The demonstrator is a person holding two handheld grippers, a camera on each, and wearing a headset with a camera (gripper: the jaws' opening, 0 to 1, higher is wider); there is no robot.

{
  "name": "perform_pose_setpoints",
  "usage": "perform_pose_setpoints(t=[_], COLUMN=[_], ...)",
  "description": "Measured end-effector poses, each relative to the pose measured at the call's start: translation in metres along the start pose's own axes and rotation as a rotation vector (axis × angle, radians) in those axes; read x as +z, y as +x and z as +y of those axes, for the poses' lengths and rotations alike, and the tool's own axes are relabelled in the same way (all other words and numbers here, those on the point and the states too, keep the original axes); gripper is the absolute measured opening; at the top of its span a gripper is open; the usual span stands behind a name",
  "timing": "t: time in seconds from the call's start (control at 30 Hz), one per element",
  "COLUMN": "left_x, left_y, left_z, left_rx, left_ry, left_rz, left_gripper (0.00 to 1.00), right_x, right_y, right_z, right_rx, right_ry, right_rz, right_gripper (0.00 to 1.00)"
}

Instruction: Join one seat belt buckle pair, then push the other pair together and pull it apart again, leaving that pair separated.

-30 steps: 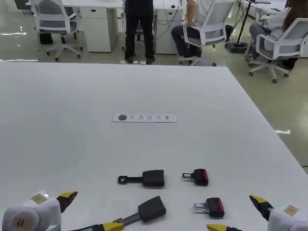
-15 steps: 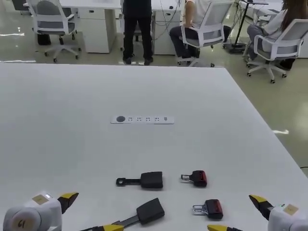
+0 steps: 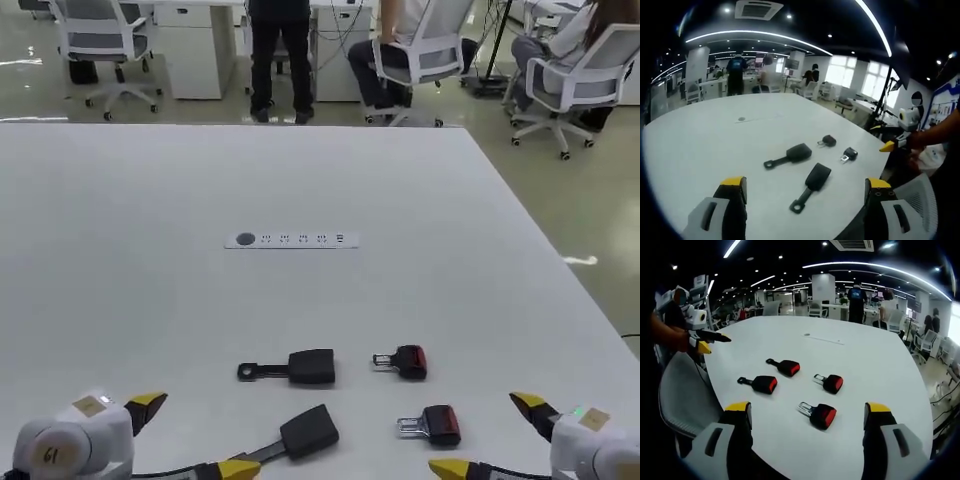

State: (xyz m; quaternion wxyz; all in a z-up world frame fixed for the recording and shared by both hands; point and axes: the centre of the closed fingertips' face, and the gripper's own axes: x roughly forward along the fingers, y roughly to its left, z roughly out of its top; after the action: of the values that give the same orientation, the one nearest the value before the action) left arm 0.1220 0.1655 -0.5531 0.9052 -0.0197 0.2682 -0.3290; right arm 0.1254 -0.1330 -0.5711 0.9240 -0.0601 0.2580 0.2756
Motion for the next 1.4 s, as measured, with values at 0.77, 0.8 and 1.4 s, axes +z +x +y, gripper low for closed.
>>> perform_pose_setpoints(t=[0.77, 0.8, 1.4], left_x=[-0.002, -0.002, -0.012], left_y=[0.033, 0.034, 0.06], left_z=[-0.013, -0.014, -0.015], left_rx=[-0.075, -0.078, -0.124], left_ry=[0.023, 0.027, 0.039], left_rz=[0.027, 0.025, 0.084], left_gripper=[0.99, 0.98, 0.97], right_x=[-0.009, -0.01, -0.024], right_y=[0.025, 0.026, 0.047], right_z=[-0.009, -0.009, -0.015], right_rx=[0.066, 0.069, 0.145], right_ry=[-0.038, -0.041, -0.077], right_rz=[0.07, 0.074, 0.146], right_gripper=[0.88, 0.88, 0.87])
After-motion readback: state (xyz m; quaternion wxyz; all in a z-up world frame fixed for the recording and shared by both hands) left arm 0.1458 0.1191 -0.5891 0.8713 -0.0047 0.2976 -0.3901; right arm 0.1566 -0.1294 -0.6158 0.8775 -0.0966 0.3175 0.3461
